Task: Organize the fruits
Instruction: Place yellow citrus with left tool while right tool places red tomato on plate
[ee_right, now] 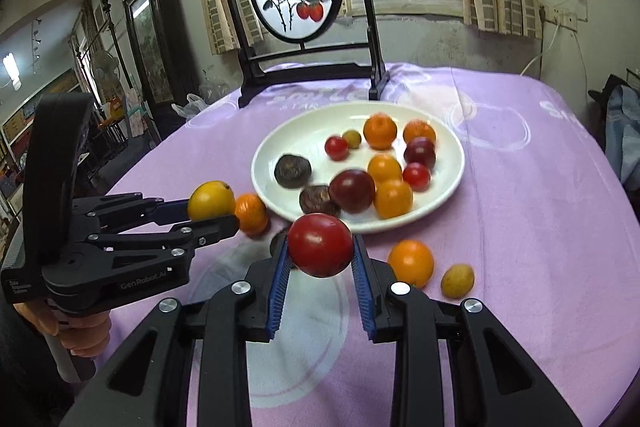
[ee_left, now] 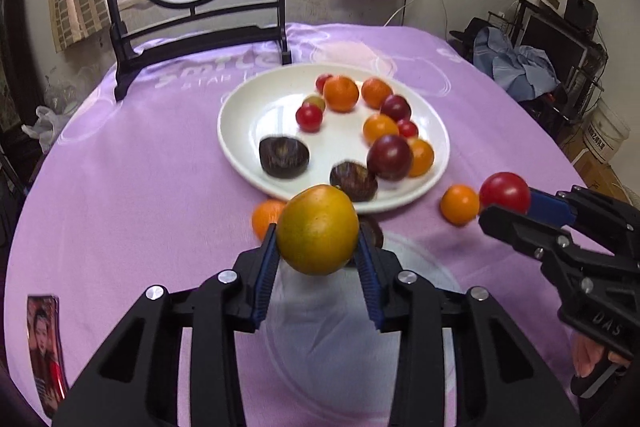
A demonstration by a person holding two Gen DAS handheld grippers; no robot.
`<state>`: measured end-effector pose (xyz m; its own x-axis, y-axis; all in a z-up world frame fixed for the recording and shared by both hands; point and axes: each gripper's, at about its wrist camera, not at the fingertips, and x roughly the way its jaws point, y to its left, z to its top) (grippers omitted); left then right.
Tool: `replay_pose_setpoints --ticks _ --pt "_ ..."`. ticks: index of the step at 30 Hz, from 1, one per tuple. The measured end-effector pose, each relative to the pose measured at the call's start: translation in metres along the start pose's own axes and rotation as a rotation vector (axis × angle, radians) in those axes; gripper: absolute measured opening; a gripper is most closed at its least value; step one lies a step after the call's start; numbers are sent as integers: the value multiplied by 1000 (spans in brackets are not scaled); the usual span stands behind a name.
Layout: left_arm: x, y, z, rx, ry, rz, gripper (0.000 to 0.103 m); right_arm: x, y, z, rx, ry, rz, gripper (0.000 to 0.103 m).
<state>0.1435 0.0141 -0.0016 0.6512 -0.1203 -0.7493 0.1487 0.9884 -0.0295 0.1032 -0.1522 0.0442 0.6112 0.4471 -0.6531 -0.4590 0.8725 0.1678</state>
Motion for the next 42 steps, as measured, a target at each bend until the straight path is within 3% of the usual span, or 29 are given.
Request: replay_pose_setpoints --ticks 8,11,20,22,25,27,30,42 --pt "30 9 54 -28 -2 31 37 37 -3 39 -29 13 -17 31" --pt "51 17 69 -44 13 79 37 58 -4 47 -30 33 -28 31" --pt "98 36 84 -112 84 69 37 105 -8 56 -24 74 -48 33" --pt "101 39 85 -132 83 49 43 107 -10 56 -4 62 -51 40" --pt "94 36 83 -134 56 36 55 103 -12 55 4 59 -28 41" --pt "85 31 82 -116 29 40 58 97 -14 54 6 55 -31 43" --pt "69 30 77 -120 1 35 68 83 -19 53 25 41 -23 53" --pt "33 48 25 -212 16 21 71 36 -17 19 56 21 -13 56"
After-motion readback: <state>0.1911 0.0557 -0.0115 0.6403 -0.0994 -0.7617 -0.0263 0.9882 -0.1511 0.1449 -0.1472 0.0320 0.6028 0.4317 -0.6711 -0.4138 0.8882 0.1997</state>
